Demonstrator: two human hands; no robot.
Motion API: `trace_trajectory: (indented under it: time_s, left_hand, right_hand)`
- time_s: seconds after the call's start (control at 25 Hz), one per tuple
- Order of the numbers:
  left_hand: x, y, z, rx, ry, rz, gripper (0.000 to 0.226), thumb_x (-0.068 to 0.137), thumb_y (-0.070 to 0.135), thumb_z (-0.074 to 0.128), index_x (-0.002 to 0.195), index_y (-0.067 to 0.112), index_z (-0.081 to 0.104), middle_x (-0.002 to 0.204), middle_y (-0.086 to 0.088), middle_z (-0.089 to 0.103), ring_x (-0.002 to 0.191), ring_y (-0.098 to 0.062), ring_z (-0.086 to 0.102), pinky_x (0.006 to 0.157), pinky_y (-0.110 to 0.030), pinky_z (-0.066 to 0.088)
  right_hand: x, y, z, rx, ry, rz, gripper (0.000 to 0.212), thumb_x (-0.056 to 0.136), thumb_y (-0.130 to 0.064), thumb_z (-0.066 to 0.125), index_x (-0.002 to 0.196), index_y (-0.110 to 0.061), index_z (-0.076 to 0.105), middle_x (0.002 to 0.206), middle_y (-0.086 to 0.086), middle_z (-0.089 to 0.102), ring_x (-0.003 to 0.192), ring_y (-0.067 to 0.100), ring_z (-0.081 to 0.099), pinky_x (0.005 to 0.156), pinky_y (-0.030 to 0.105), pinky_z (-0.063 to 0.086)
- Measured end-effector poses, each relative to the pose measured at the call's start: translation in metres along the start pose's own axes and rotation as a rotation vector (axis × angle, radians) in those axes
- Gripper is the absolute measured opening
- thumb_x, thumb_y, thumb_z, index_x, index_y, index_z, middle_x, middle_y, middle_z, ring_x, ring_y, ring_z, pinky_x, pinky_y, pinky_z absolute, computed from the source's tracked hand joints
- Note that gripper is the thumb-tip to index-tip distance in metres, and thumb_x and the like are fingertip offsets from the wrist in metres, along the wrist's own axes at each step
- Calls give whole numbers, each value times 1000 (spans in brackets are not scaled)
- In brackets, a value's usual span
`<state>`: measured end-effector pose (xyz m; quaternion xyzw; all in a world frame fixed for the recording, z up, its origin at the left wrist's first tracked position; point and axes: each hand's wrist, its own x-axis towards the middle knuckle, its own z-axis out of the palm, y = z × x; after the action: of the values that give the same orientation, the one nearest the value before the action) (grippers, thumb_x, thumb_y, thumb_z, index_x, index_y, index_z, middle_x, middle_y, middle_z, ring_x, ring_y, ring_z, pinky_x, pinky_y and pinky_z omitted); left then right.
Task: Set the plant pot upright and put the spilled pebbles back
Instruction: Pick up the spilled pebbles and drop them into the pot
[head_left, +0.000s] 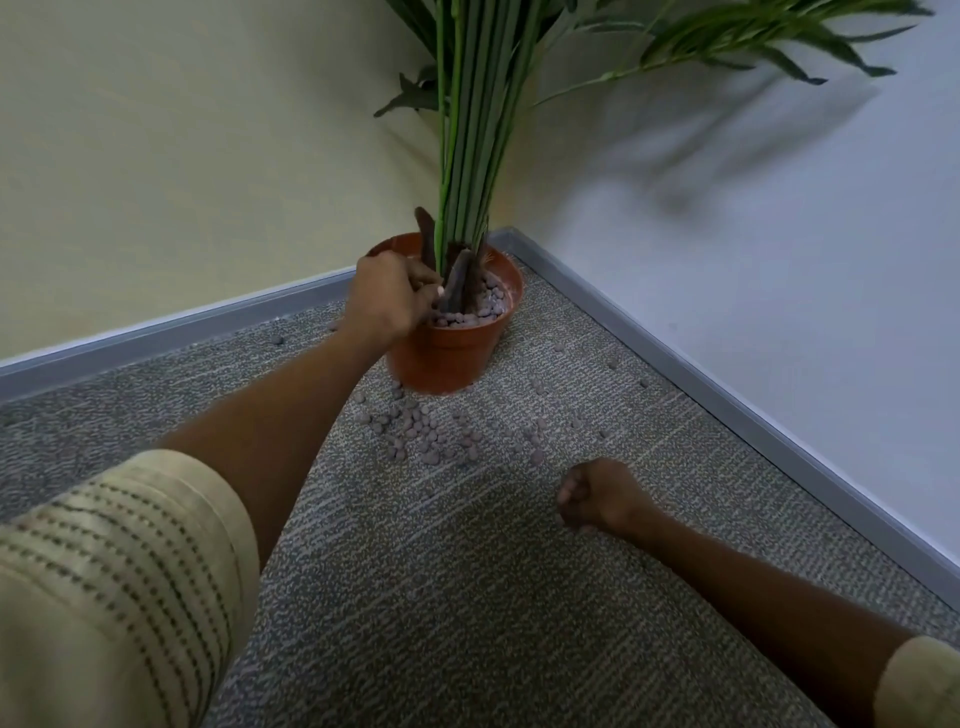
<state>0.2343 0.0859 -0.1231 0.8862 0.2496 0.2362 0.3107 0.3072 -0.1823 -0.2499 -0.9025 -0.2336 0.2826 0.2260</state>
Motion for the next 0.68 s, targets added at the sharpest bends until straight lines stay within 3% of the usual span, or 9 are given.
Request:
trace_trajectory:
  time_s: [0.12, 0.2, 0.28, 0.36, 0.48, 0.56, 0.68]
  left_hand:
    - [-3, -3, 3, 86, -70, 7, 32, 88, 5, 53, 116, 12, 68, 122, -15, 66, 99, -29, 66, 89, -26, 48]
    - [-6, -8, 3, 83, -43, -4, 36, 86, 2, 51, 117, 11, 67, 123, -17, 65, 104, -29, 64, 93, -30, 49]
    - [-11, -12, 3, 71, 30, 12, 34, 85, 2, 50, 113, 9, 68, 119, -18, 66, 101, -30, 65, 92, -35, 53]
    - [-19, -17, 6, 90, 93, 31, 31, 86, 3, 51, 111, 9, 68, 119, -17, 63, 96, -29, 64, 88, -37, 55]
    - [-39, -31, 13, 152, 120, 132, 23, 85, 3, 51, 102, 10, 67, 116, -11, 59, 90, -26, 61, 79, -32, 50]
    - [-51, -45, 19, 208, 31, 192, 18, 84, 5, 52, 96, 11, 65, 111, -9, 57, 90, -25, 60, 79, -34, 50]
    - [-65, -68, 33, 269, -192, 109, 29, 85, 8, 52, 112, 13, 62, 118, -12, 50, 106, -30, 54, 93, -37, 45]
  right_hand:
    - [8, -3, -2, -79, -49, 29, 5, 70, 1, 70, 75, -1, 72, 75, 18, 73, 41, 3, 56, 49, 11, 47]
    - [14, -19, -16, -49, -55, 89, 5, 71, -1, 74, 74, -3, 71, 66, 8, 70, 45, 1, 58, 46, 9, 47]
    - [23, -48, -39, 116, 12, 120, 11, 71, 0, 76, 79, 0, 69, 63, 2, 68, 45, 2, 63, 41, 12, 46]
    - [34, -87, -67, 325, 85, 65, 11, 73, 2, 73, 79, 2, 64, 68, 8, 69, 43, 4, 64, 39, 15, 50]
    - [44, -142, -94, 483, 136, -81, 15, 75, 7, 69, 88, 11, 63, 84, 19, 69, 53, 14, 67, 52, 19, 58]
    - [48, -168, -95, 481, 150, -151, 22, 75, 9, 68, 96, 14, 63, 82, 19, 67, 63, 20, 66, 61, 23, 59]
    - [52, -191, -87, 443, 190, -235, 22, 72, 9, 72, 93, 11, 65, 85, 19, 65, 78, 29, 68, 73, 33, 61]
